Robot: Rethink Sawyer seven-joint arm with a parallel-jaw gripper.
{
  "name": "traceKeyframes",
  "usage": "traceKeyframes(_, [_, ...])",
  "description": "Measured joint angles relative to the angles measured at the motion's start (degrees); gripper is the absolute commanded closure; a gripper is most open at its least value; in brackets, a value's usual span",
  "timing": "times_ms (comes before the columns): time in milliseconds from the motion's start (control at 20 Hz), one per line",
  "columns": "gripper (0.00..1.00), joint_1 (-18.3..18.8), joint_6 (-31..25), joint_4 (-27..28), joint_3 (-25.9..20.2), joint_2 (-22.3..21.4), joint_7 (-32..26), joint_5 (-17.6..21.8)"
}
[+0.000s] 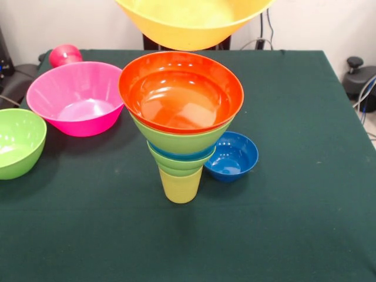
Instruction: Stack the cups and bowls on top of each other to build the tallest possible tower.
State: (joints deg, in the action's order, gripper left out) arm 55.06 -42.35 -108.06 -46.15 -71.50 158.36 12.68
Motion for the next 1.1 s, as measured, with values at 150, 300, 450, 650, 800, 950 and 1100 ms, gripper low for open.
traceKeyframes(150, [1.00, 0.0, 0.1, 0.0, 0.0, 0.8, 0.0, 0.1])
traceKeyframes(300, [1.00, 0.0, 0.3, 0.0, 0.0, 2.3, 0.0, 0.2])
traceKeyframes(450, [1.00, 0.0, 0.3, 0.0, 0.0, 3.2, 0.0, 0.3])
traceKeyframes(650, [1.00, 0.0, 0.5, 0.0, 0.0, 4.2, 0.0, 0.8])
traceKeyframes(800, [1.00, 0.0, 0.7, 0.0, 0.0, 4.6, 0.0, 1.5])
traceKeyframes(950, [1.00, 0.0, 0.9, 0.0, 0.0, 4.8, 0.0, 2.1])
traceKeyframes(1100, [1.00, 0.0, 0.9, 0.0, -0.1, 4.9, 0.0, 2.2])
